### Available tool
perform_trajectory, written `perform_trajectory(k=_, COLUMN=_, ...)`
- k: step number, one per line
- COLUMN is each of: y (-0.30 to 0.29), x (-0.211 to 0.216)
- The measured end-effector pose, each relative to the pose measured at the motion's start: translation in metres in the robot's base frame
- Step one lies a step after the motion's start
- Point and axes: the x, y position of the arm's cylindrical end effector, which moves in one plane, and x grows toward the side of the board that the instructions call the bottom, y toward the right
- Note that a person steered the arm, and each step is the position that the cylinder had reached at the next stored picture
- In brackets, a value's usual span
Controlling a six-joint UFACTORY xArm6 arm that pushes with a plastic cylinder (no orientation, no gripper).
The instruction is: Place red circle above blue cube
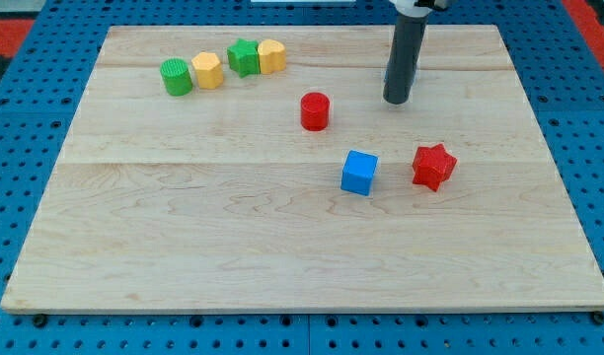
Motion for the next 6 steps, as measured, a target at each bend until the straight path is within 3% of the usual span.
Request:
perform_trajectory(k=1, y=-0.014, x=-0.042)
perform_trajectory(k=3, y=-0.153, x=0.032)
perform_trajectory(k=4, y=-0.16, x=0.037)
perform_trajectory(k=5, y=-0.098, x=0.044)
perform_trajectory(k=6, y=-0.083, x=0.065)
